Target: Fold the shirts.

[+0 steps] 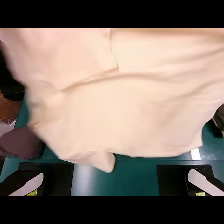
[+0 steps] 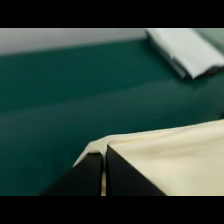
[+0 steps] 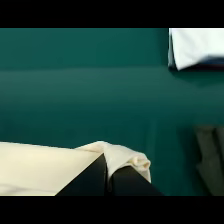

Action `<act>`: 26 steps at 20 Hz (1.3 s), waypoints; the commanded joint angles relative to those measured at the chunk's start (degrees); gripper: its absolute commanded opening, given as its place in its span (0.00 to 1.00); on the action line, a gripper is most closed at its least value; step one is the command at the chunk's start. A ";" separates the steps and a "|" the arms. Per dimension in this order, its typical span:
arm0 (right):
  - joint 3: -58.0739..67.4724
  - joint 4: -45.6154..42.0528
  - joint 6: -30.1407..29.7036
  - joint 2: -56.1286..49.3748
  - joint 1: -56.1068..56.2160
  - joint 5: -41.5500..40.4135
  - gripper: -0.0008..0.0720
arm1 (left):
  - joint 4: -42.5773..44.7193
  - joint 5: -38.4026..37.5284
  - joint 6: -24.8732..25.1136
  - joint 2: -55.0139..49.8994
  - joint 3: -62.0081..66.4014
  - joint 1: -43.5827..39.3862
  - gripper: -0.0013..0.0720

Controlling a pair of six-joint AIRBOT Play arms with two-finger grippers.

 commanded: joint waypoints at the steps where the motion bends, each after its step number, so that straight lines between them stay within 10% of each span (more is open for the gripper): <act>1: -9.18 -2.82 0.48 -9.46 2.10 1.90 0.03 | 1.03 -3.54 -0.33 -12.24 -7.45 0.07 0.05; 11: -1.90 -6.88 0.50 -37.03 10.49 -5.38 0.03 | 0.33 12.59 1.68 -34.36 -8.31 0.09 0.05; 17: -1.20 -10.99 -0.02 -33.09 10.67 -1.73 0.03 | 1.92 -8.07 3.15 -34.18 -4.44 1.38 0.05; 26: -31.10 -10.75 -0.15 -21.46 11.32 -13.68 0.03 | 1.05 -4.85 2.45 -34.18 -22.95 1.31 0.05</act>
